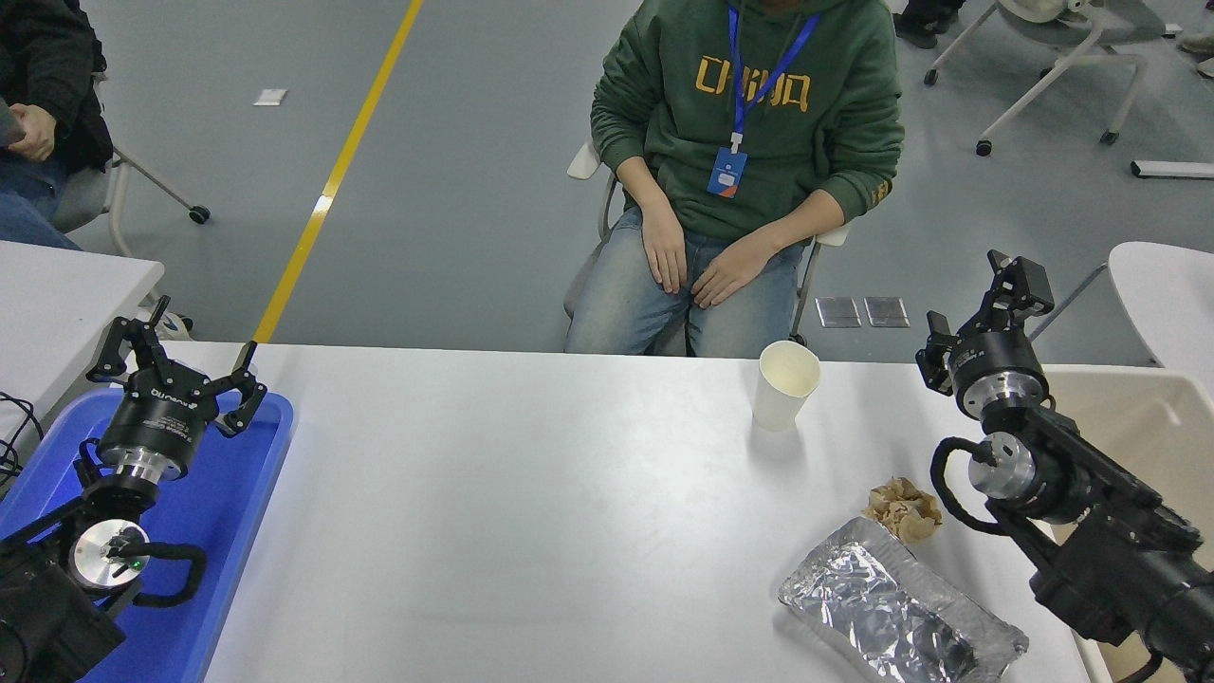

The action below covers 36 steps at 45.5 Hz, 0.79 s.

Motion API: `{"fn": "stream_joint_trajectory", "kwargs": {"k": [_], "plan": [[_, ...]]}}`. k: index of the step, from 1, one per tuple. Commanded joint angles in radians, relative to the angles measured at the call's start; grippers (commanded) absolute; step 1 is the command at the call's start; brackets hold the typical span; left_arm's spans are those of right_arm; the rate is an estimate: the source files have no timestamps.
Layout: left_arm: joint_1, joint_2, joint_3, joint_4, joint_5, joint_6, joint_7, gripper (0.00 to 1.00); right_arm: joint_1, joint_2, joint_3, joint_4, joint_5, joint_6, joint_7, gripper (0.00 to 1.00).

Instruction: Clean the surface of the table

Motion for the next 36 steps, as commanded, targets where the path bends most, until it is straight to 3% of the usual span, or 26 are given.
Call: {"fn": "stream_joint_trajectory", "kwargs": {"k": [1,36], "plan": [[0.000,-0.001,-0.004,0.000,0.000,0.001,0.002,1.00,0.002,-0.002,0.000,0.000,0.000,0.000,0.000,1.00],[0.000,0.000,-0.004,0.000,0.000,0.000,0.000,1.00,0.051,-0.006,-0.011,-0.015,0.000,0.003,-0.006,1.00]]}}
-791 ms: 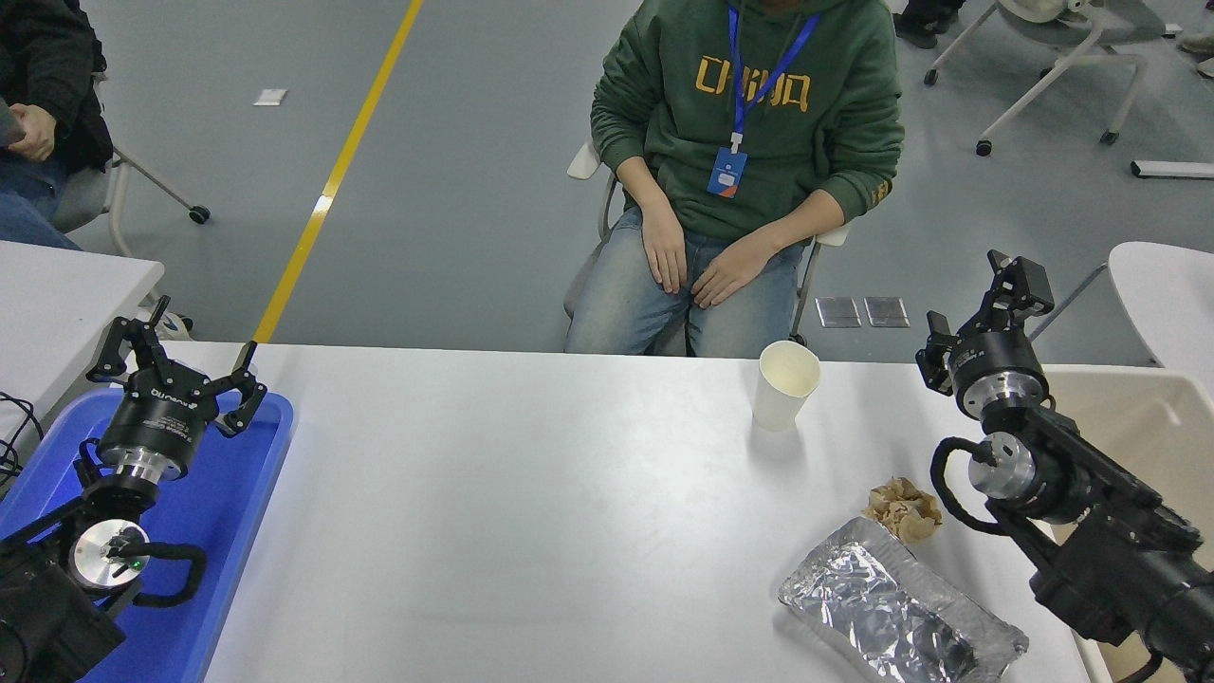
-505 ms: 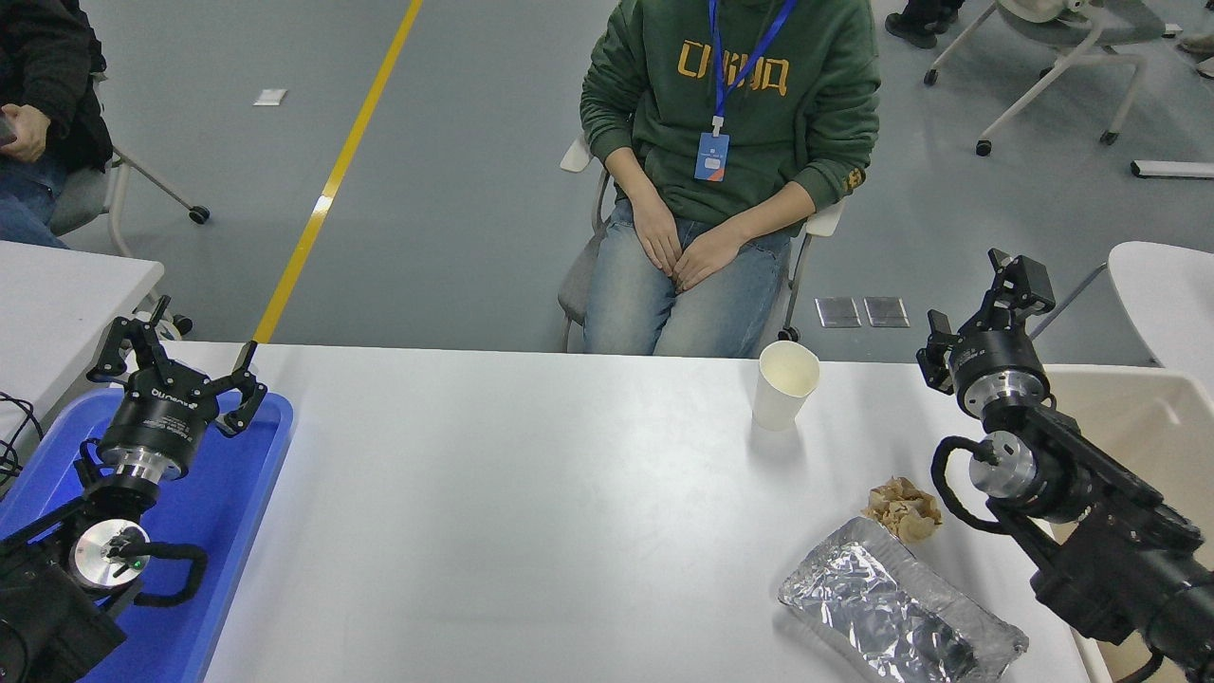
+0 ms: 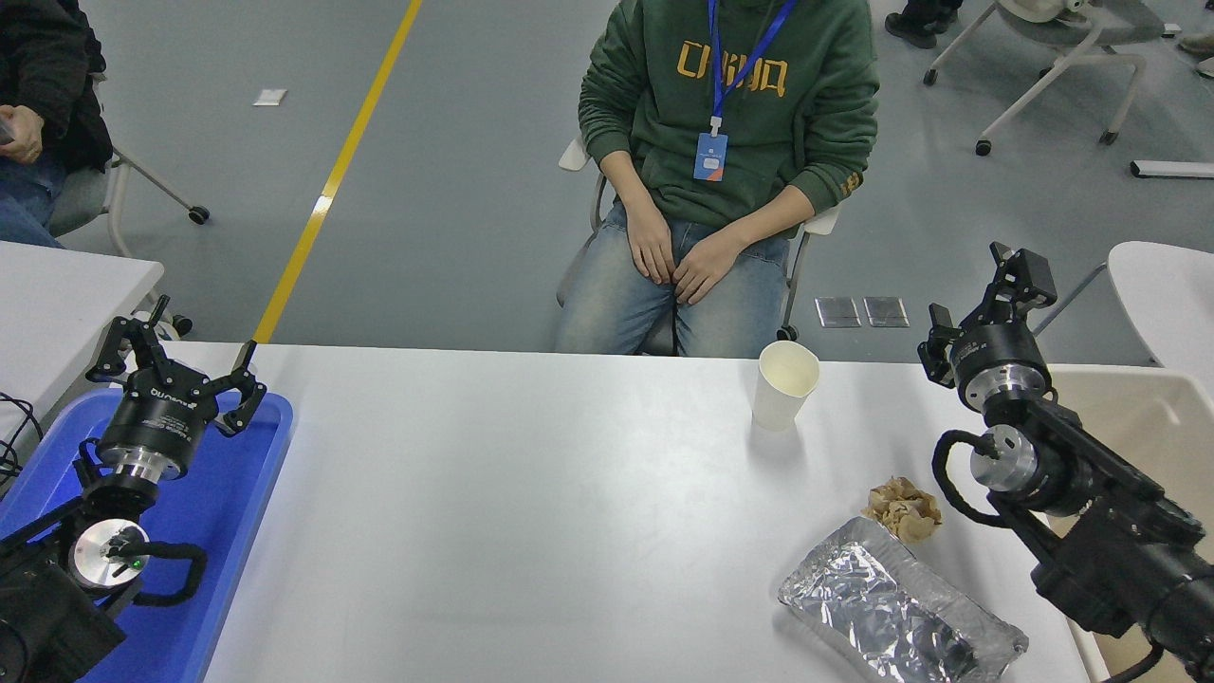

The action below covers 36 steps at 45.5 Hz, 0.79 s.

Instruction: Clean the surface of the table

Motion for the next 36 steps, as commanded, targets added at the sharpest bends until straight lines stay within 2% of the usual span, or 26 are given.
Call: {"fn": "stream_joint_trajectory", "kwargs": {"k": [1,19,28,36], "plan": [[0.000,0.000,0.000,0.000,0.000,0.000,-0.001,1.00,0.021,-0.003,-0.010,-0.003,0.000,0.002,-0.002,1.00],[0.000,0.000,0.000,0.000,0.000,0.000,0.001,1.00,0.050,-0.035,-0.080,-0.004,-0.044,0.034,0.006,1.00],[0.000,0.000,-0.002,0.000,0.000,0.000,0.001,1.00,0.175,-0.039,-0.385,-0.017,-0.116,0.028,0.005,1.00],[0.000,0.000,0.000,0.000,0.000,0.000,0.001,1.00,0.337,-0.039,-0.796,-0.105,-0.118,0.031,0.005,1.00]]}}
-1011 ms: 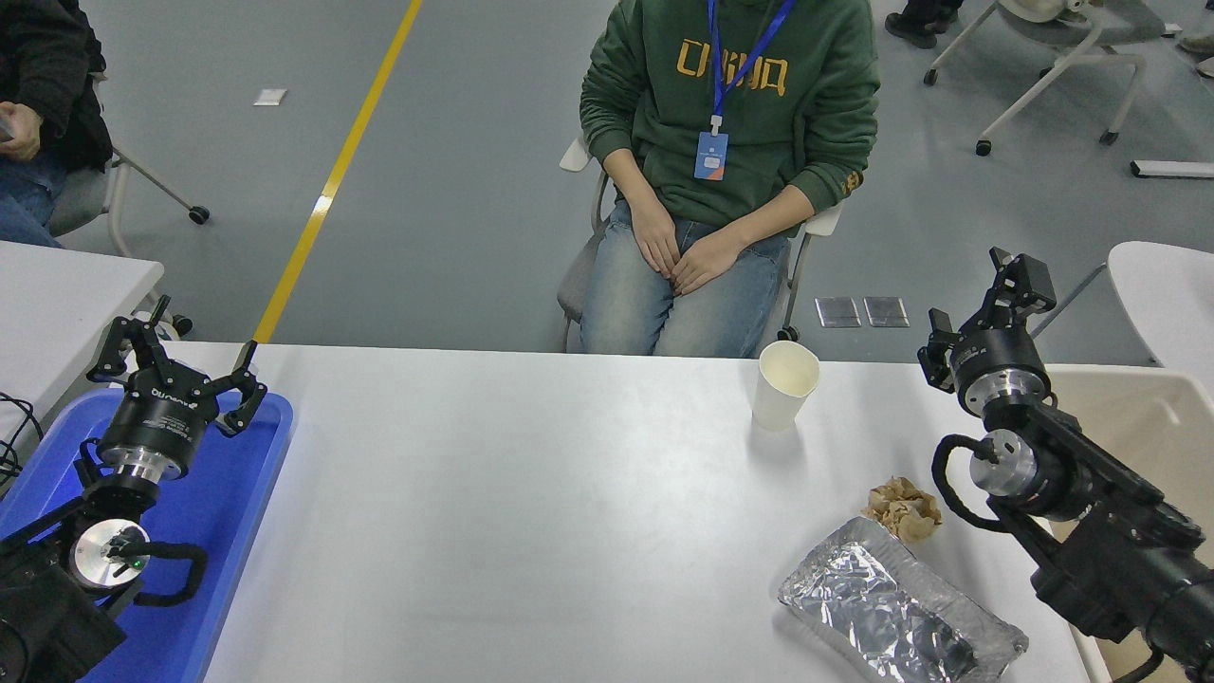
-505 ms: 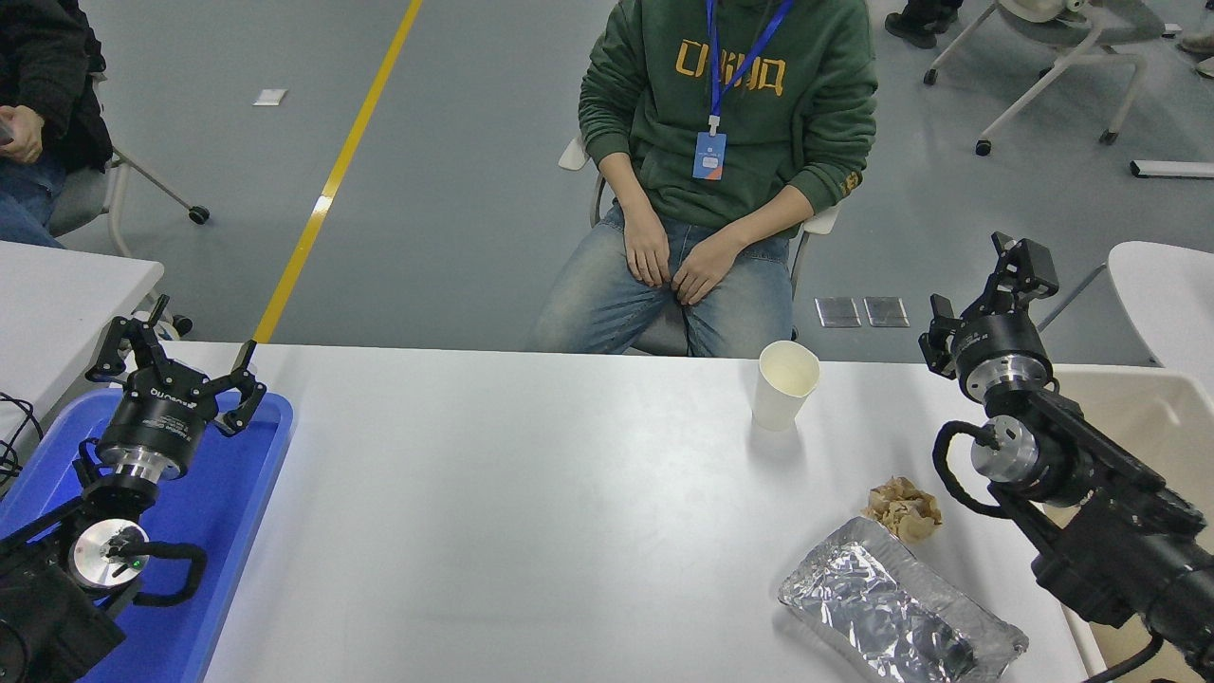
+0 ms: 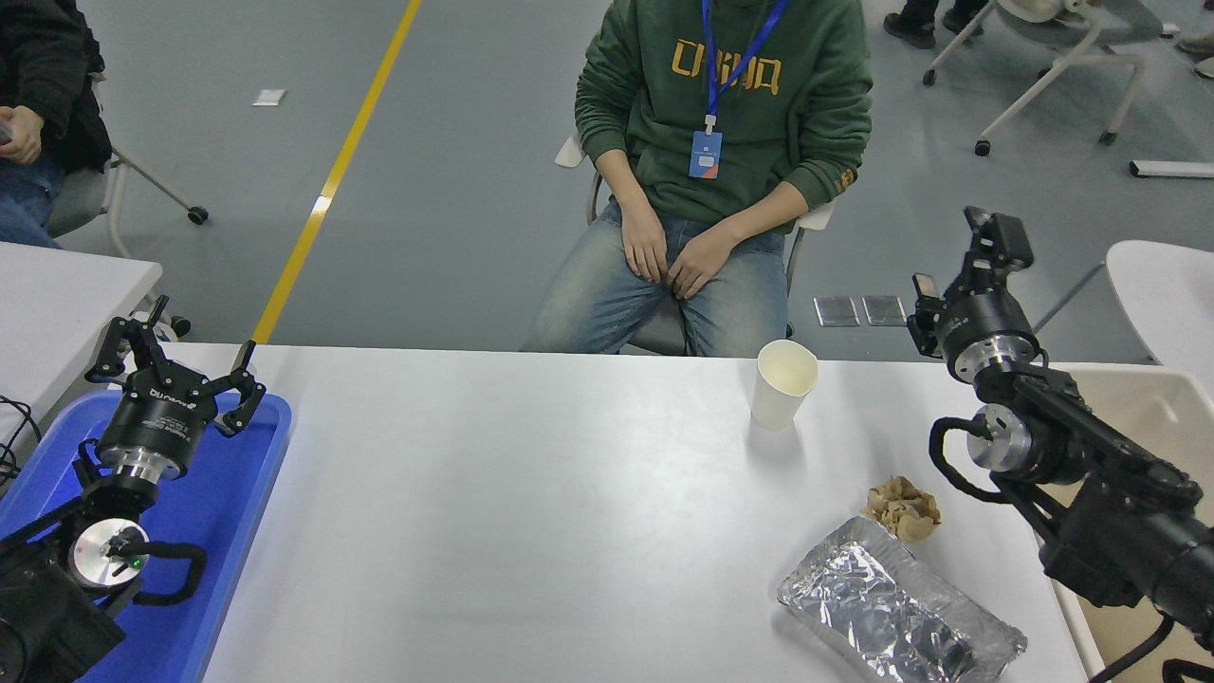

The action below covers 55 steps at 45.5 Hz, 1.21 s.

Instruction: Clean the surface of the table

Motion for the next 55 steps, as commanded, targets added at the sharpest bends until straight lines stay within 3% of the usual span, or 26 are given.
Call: {"fn": "stream_joint_trajectory", "kwargs": {"k": [1,10,28,55], "plan": [[0.000,0.000,0.001,0.000,0.000,0.000,0.000,1.00,0.189,-0.004,-0.479,-0.083,-0.024,0.006,0.000,1.00],[0.000,0.000,-0.001,0.000,0.000,0.000,0.000,1.00,0.279,0.007,-0.809,-0.180,-0.026,0.047,-0.002,1.00],[0.000,0.000,-0.001,0.000,0.000,0.000,0.000,1.00,0.339,0.085,-1.158,-0.258,-0.177,0.080,-0.006,1.00],[0.000,0.000,-0.001,0.000,0.000,0.000,0.000,1.00,0.333,0.308,-1.222,-0.618,-0.300,0.376,-0.009,1.00]]}}
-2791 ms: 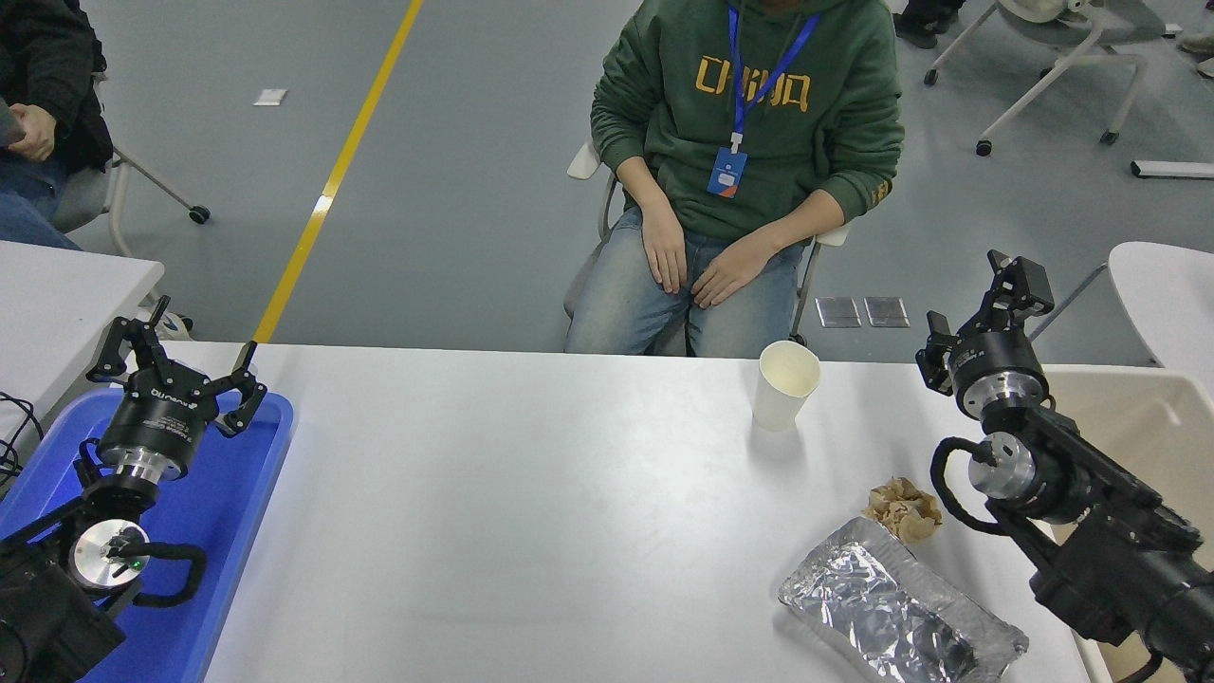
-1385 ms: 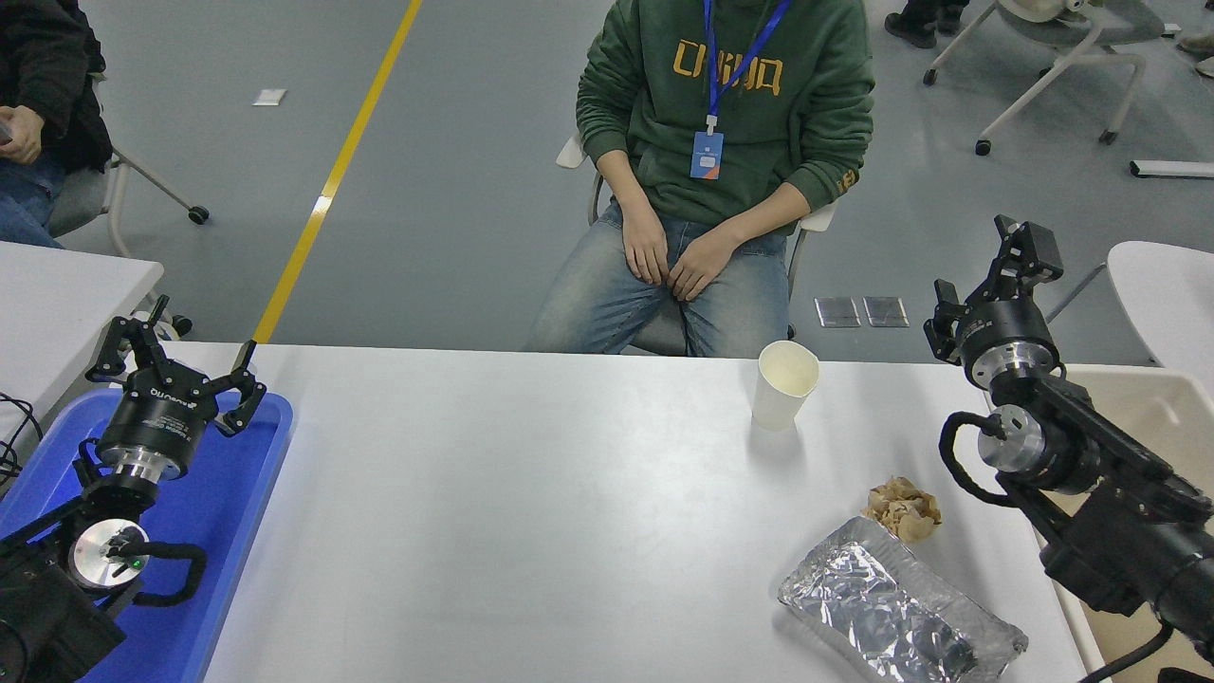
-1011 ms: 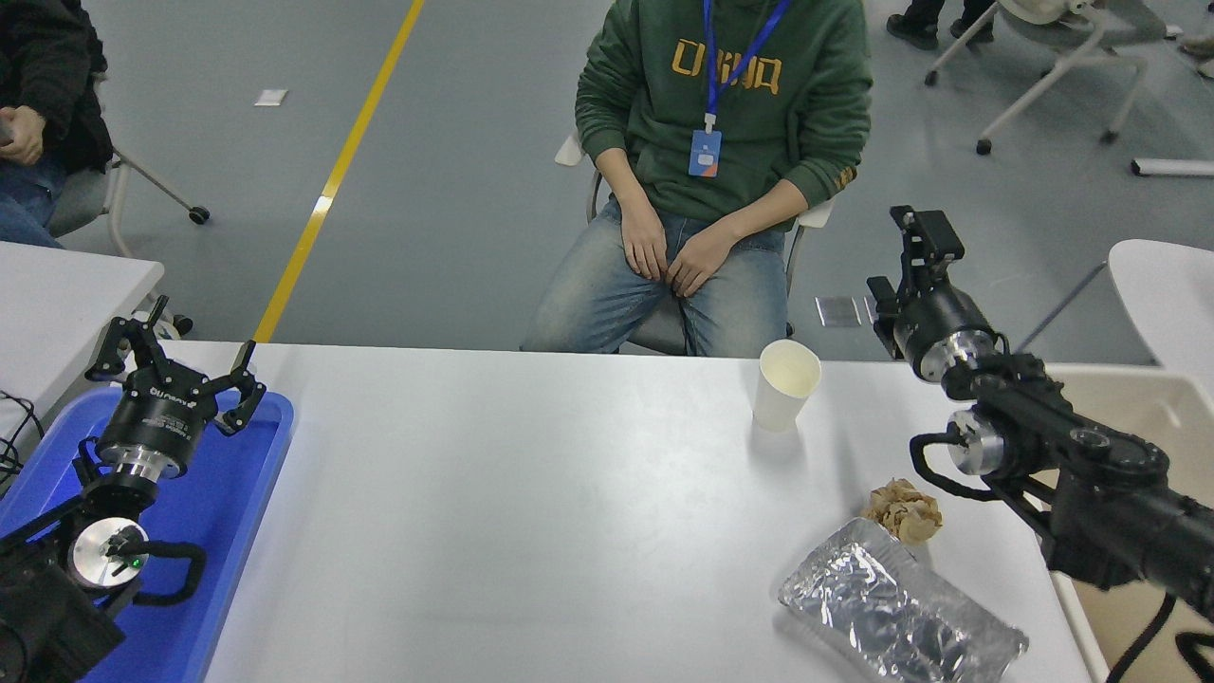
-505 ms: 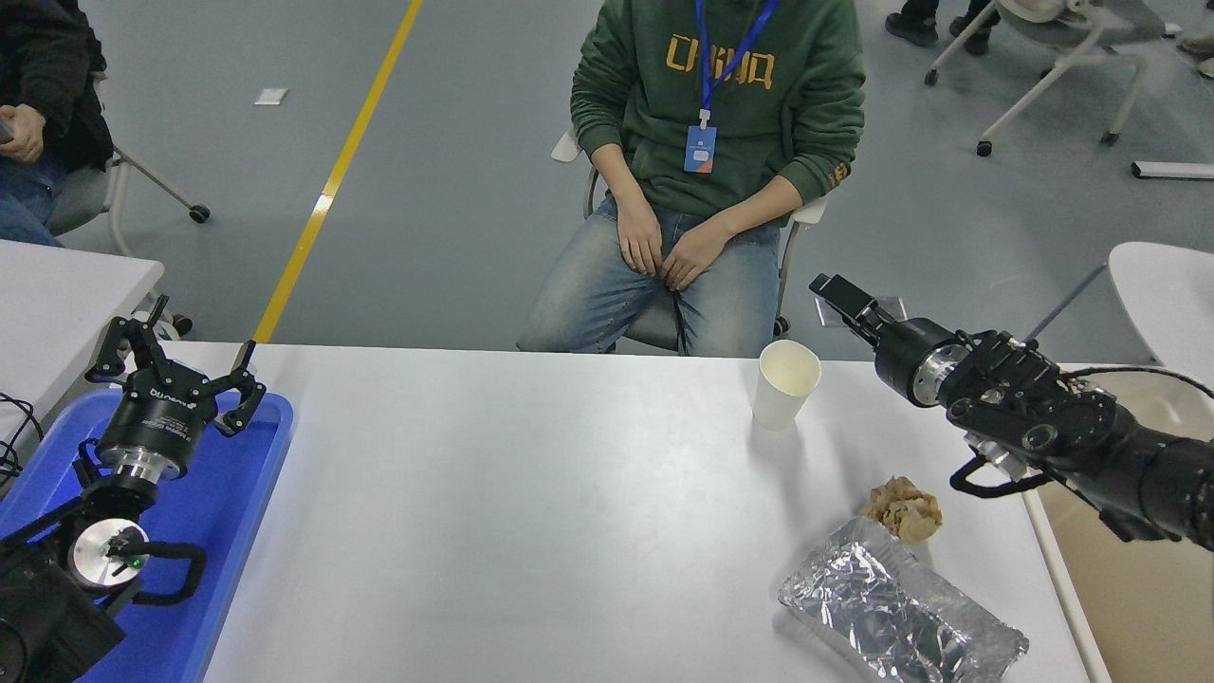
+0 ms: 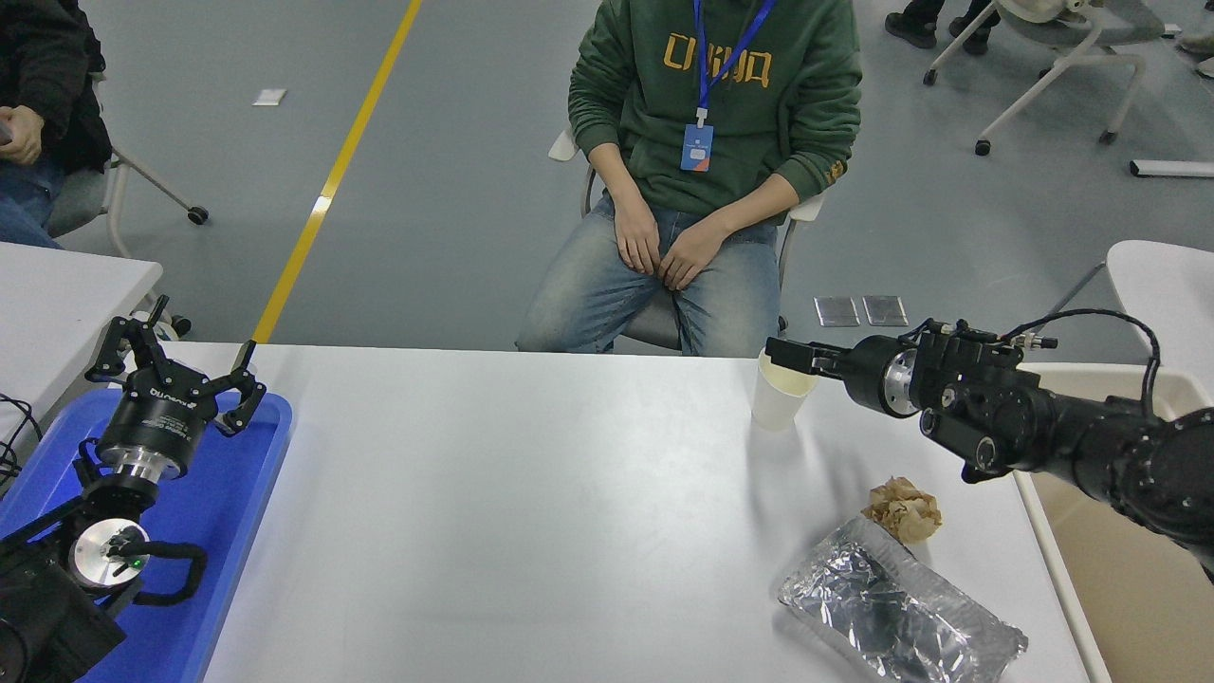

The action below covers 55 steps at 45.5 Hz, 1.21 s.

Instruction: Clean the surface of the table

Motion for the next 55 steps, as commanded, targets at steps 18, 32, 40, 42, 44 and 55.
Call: {"fn": "stream_joint_trajectory", "kwargs": {"k": [18,32,40,42,44,55], "plan": [[0.002,0.000,0.000,0.000,0.000,0.000,0.000,1.00,-0.014,0.059,-0.035,-0.163,-0.130,0.116,0.009,1.00],[0.000,0.000,0.000,0.000,0.000,0.000,0.000,1.00,-0.066,0.066,-0.046,-0.236,-0.233,0.117,0.009,1.00],[0.000,0.000,0.000,0.000,0.000,0.000,0.000,1.00,-0.095,0.075,-0.070,-0.255,-0.236,0.116,0.002,1.00],[0.000,0.000,0.000,0.000,0.000,0.000,0.000,1.00,-0.101,0.088,-0.074,-0.264,-0.236,0.116,-0.001,1.00],[0.000,0.000,0.000,0.000,0.000,0.000,0.000,1.00,-0.107,0.094,-0.074,-0.275,-0.236,0.116,-0.003,1.00],[0.000,0.000,0.000,0.000,0.000,0.000,0.000,1.00,-0.112,0.112,-0.066,-0.284,-0.222,0.128,-0.037,1.00]]}}
